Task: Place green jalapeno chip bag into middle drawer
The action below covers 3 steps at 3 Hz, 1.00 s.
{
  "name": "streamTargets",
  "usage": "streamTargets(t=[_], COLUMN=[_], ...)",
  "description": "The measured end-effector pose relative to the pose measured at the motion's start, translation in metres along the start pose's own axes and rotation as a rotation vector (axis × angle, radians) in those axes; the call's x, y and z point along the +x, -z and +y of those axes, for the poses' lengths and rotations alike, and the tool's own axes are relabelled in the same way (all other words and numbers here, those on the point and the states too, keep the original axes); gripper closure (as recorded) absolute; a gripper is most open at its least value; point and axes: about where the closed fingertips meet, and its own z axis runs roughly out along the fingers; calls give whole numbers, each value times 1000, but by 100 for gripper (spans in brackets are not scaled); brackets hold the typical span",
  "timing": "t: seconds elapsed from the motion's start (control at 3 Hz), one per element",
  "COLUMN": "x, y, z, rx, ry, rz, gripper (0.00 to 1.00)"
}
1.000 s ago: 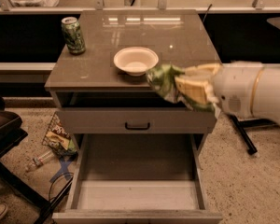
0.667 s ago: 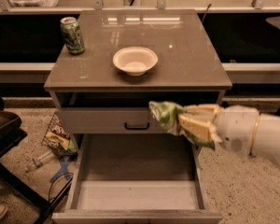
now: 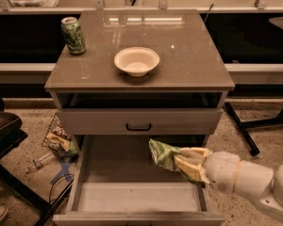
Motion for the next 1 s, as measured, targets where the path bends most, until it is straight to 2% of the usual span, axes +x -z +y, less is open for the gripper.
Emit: streamTargets(t=[0.33, 1.0], x=[56, 118], y=[-21, -64], z=[-8, -22], rx=[68, 124], ry=[25, 62], rz=[97, 230], gripper=[100, 100])
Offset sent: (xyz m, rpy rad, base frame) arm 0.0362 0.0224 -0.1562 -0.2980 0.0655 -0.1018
